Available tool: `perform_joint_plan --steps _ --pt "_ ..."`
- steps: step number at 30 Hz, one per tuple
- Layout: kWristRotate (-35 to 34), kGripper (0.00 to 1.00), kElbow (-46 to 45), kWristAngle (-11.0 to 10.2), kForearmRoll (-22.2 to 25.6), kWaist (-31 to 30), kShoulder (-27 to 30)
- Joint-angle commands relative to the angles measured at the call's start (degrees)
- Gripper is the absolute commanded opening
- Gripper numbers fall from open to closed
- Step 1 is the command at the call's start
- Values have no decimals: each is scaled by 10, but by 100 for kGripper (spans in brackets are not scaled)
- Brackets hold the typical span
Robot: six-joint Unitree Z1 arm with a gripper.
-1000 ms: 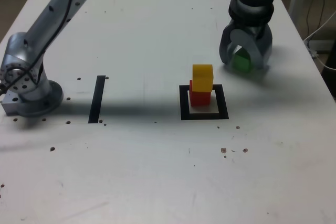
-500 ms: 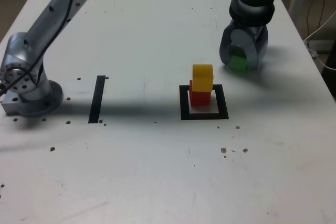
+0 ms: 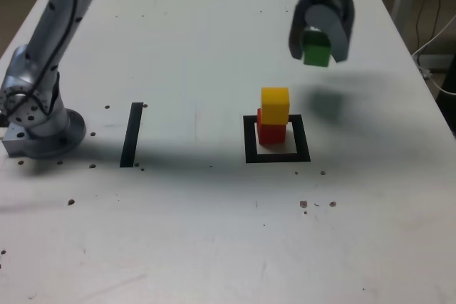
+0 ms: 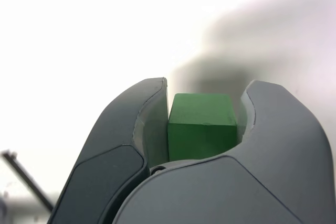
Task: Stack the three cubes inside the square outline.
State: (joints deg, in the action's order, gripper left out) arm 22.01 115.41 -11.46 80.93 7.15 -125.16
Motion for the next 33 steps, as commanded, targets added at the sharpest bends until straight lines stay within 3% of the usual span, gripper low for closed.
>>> perform_joint_plan --steps 1,13,23,33 --pt "-23 29 -8 1 13 -6 28" --pt "-132 29 -112 78 51 -26 116" --pt "-165 29 -146 102 44 -39 126" --pt "-177 29 -144 121 25 -50 102"
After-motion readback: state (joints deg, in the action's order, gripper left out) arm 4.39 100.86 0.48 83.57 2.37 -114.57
